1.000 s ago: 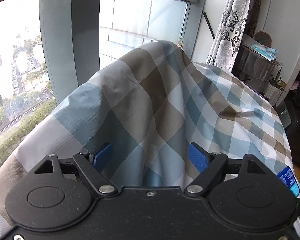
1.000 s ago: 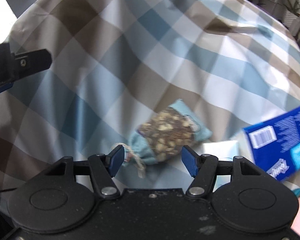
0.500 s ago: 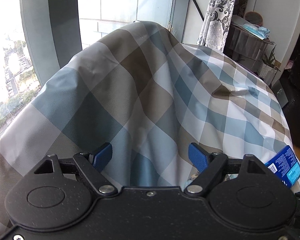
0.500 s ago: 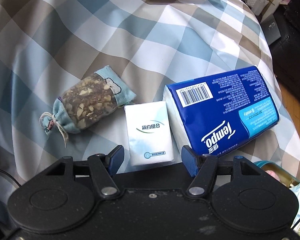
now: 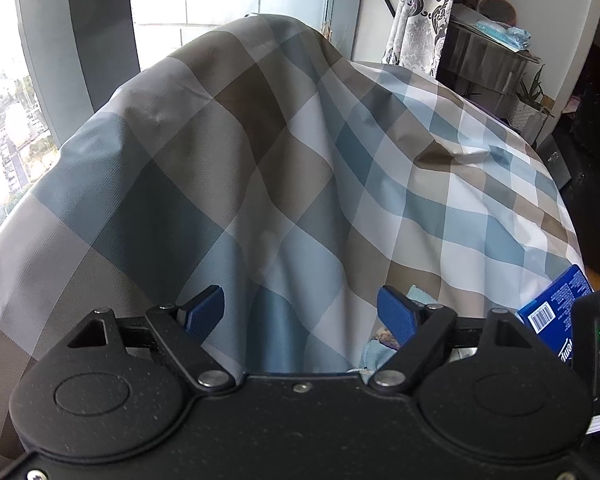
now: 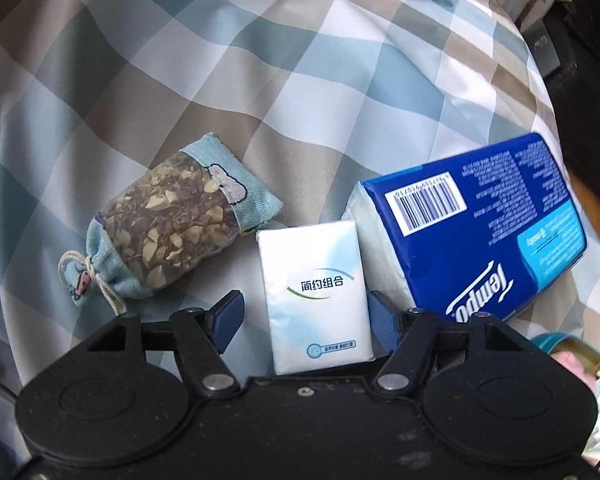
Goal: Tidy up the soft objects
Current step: 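Lift the tissue packet with the right gripper while the left lowers onto the nut-filled sachet, then close the left gripper on the nut-filled sachet and lift it, then carry the sachet and tissue packet over the gold tray with both grippers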
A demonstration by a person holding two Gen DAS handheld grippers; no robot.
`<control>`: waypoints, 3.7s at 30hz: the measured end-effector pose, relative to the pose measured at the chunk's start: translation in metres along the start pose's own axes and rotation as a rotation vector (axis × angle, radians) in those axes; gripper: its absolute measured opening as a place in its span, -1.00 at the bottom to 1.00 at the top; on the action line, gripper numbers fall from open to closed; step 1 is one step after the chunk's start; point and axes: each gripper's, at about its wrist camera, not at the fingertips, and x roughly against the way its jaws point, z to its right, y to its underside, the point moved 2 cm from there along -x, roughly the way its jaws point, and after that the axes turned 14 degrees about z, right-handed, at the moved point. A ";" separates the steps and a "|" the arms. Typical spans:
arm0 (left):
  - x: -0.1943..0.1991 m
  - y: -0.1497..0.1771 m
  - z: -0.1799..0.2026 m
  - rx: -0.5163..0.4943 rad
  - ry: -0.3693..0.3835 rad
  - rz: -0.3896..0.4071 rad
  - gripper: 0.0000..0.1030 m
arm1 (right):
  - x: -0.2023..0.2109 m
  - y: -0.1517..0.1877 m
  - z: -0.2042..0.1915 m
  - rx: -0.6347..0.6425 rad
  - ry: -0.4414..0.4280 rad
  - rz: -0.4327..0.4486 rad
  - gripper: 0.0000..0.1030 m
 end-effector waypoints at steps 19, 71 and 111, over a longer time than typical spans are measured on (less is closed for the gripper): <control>-0.020 0.010 0.008 -0.023 0.017 -0.074 0.67 | 0.051 -0.005 0.016 -0.046 -0.031 -0.002 -0.04; -0.096 0.062 0.095 -0.266 0.259 -0.278 0.55 | 0.196 -0.011 0.144 -0.160 0.042 0.136 -0.03; 0.118 0.048 0.251 -0.415 0.592 -0.006 -0.04 | 0.249 0.160 0.350 -0.581 0.160 0.352 -0.02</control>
